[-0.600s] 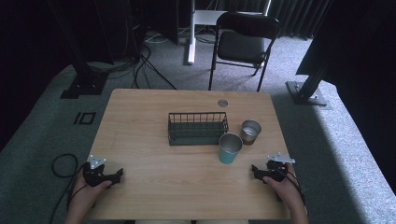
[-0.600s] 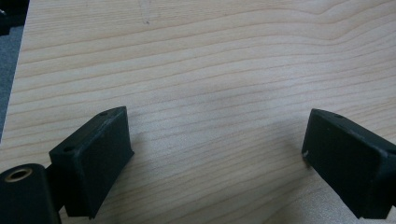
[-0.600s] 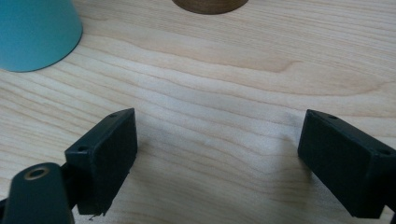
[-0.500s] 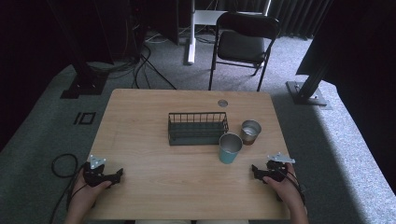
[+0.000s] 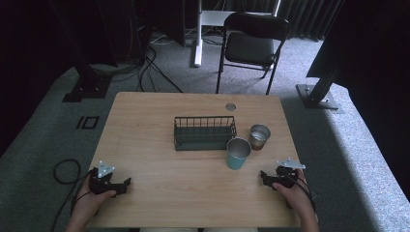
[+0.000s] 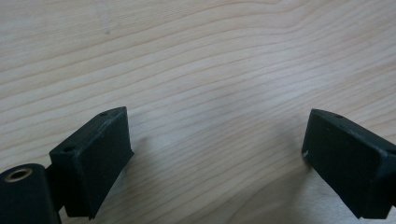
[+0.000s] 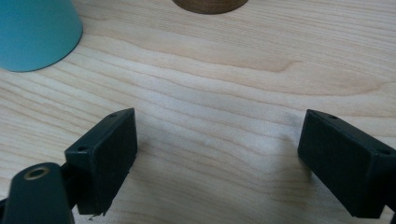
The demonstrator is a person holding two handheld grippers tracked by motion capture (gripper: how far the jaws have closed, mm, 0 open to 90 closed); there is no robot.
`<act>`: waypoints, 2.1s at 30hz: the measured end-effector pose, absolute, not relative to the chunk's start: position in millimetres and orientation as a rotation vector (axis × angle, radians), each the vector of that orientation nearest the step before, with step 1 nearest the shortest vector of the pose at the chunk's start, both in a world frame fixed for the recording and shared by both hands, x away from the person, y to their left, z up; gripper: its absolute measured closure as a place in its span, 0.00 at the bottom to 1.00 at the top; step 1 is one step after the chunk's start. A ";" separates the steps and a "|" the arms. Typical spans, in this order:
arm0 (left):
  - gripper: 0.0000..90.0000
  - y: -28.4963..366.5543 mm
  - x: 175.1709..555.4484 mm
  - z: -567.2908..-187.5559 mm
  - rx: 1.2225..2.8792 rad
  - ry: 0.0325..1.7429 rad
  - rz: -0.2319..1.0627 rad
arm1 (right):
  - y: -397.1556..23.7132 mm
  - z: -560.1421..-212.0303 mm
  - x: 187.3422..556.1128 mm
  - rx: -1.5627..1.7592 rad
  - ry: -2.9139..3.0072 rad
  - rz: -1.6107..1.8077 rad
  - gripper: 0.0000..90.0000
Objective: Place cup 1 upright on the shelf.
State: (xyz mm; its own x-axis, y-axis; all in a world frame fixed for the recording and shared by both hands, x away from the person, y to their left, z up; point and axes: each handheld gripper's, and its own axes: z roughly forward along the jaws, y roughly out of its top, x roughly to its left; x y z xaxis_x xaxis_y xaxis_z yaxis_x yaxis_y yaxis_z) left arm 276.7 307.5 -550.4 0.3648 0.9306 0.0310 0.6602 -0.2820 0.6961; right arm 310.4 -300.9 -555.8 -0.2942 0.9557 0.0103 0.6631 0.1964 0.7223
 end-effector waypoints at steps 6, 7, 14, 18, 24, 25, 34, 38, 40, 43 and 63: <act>0.10 297.1 278.3 -549.4 2.052 1.339 0.573 | -300.9 -555.9 310.4 1.508 2.032 0.877 0.13; 0.10 295.1 278.8 -548.9 2.054 1.333 0.572 | -300.9 -555.9 310.4 1.508 2.032 0.877 0.13; 0.10 281.3 281.5 -548.6 2.070 1.286 0.574 | -300.9 -555.9 310.5 1.508 2.032 0.877 0.13; 0.10 273.5 282.9 -547.5 2.071 1.254 0.572 | -300.9 -555.9 310.4 1.508 2.032 0.877 0.13; 0.10 260.1 285.3 -543.5 2.071 1.191 0.544 | -300.9 -555.9 310.4 1.508 2.032 0.878 0.13; 0.10 257.9 285.7 -542.8 2.073 1.180 0.540 | -300.9 -555.9 310.4 1.508 2.032 0.878 0.13; 0.10 231.7 289.4 -540.5 2.032 1.085 0.489 | -300.9 -555.9 310.5 1.507 2.032 0.878 0.13; 0.10 217.1 292.4 -540.5 2.059 1.040 0.493 | -300.9 -555.9 310.5 1.507 2.032 0.878 0.13; 0.10 209.7 293.5 -540.5 2.081 1.019 0.494 | -300.9 -555.9 310.4 1.508 2.032 0.877 0.13; 0.10 200.5 295.0 -540.2 2.093 0.990 0.483 | -301.0 -555.9 310.5 1.507 2.032 0.878 0.13; 0.10 159.7 300.7 -529.0 2.098 0.852 0.417 | -301.0 -555.9 310.5 1.507 2.032 0.878 0.13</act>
State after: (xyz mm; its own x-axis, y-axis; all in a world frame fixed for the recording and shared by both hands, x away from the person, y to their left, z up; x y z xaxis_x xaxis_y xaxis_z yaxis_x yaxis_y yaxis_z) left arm 300.7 159.7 -529.0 0.7171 0.6969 0.0003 0.4275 -0.4402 0.7896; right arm 310.5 -301.0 -555.9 -0.2945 0.9556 0.0103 0.6626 0.1964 0.7228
